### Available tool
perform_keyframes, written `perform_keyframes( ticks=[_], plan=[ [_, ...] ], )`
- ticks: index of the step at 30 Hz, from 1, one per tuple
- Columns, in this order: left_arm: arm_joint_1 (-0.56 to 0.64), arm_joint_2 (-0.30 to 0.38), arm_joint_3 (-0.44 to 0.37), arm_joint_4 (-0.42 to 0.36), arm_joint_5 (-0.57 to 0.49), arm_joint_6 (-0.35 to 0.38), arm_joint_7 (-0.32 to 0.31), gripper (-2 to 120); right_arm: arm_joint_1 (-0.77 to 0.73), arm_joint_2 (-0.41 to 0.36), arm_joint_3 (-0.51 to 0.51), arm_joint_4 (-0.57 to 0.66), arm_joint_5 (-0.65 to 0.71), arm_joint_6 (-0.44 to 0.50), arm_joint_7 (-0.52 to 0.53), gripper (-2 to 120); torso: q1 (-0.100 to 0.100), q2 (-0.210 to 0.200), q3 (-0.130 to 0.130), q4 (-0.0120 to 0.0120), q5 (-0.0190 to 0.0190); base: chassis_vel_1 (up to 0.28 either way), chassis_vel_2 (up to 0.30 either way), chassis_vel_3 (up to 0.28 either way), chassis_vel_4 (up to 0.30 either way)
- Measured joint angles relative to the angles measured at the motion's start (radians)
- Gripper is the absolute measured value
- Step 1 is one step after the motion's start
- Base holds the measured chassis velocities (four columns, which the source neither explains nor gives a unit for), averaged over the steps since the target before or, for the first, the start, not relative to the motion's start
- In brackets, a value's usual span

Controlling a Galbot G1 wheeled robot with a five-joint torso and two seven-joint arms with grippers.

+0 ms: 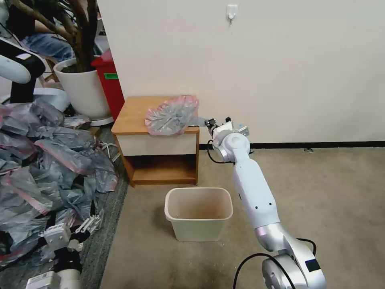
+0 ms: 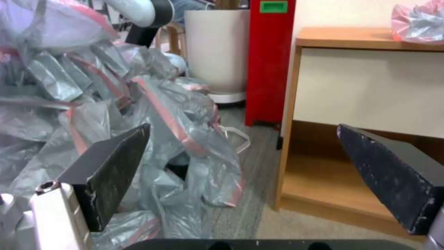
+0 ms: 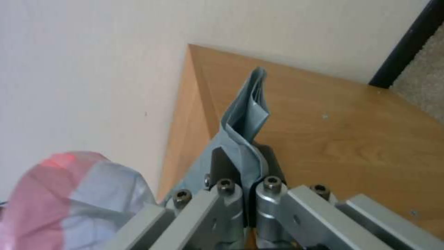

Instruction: Pick up the garbage bag from the table and place it over the trash can.

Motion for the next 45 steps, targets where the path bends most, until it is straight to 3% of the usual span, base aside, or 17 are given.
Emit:
perform_keyframes(
  ticks=[6, 11, 15, 19, 23, 31, 42, 45],
  plan=[
    [-0.003, 0.004, 0.003, 0.008, 0.000, -0.002, 0.000, 100, -0.032, 0.000, -0.012, 0.066, 0.000, 0.001, 0.016, 0, 0.000, 0.000, 0.000, 0.0000, 0.0000, 0.000, 0.000, 0.000, 0.000],
    [-0.010, 0.012, 0.006, 0.021, -0.001, -0.006, -0.001, 100, -0.124, -0.002, -0.039, 0.207, 0.004, 0.007, 0.062, 0, 0.000, 0.000, 0.000, 0.0004, 0.0000, 0.000, 0.000, 0.000, 0.000],
    [-0.024, 0.025, 0.016, 0.032, -0.002, -0.007, -0.001, 100, -0.277, -0.056, -0.058, 0.445, 0.008, 0.009, 0.112, 0, 0.000, 0.000, 0.000, -0.0001, -0.0001, 0.000, 0.000, 0.000, 0.000],
    [-0.031, 0.028, 0.023, 0.036, -0.002, -0.007, -0.002, 100, -0.365, -0.078, -0.071, 0.537, 0.008, 0.009, 0.137, 0, 0.000, 0.000, 0.000, -0.0001, 0.0002, 0.000, 0.000, 0.000, 0.000],
    [-0.043, 0.030, 0.043, 0.045, 0.004, -0.006, -0.002, 100, -0.596, -0.117, -0.141, 0.720, -0.031, 0.010, 0.164, 0, 0.000, 0.000, 0.000, 0.0000, 0.0000, 0.000, 0.000, 0.000, 0.000],
    [-0.054, 0.026, 0.066, 0.056, 0.014, -0.005, -0.002, 100, -0.770, -0.109, -0.232, 0.703, -0.206, 0.059, 0.105, 0, 0.000, 0.000, 0.000, 0.0001, 0.0000, 0.000, 0.000, 0.000, 0.000],
    [-0.058, 0.021, 0.077, 0.070, 0.021, -0.011, -0.002, 100, -0.831, -0.133, -0.250, 0.675, -0.356, 0.098, 0.066, 0, 0.000, 0.000, 0.000, 0.0000, 0.0001, 0.000, 0.000, 0.000, 0.000],
    [-0.062, 0.020, 0.081, 0.074, 0.022, -0.012, -0.002, 100, -0.845, -0.139, -0.262, 0.678, -0.400, 0.099, 0.054, 6, 0.000, 0.000, 0.000, 0.0000, 0.0000, 0.000, 0.000, 0.000, 0.000]
  ],
)
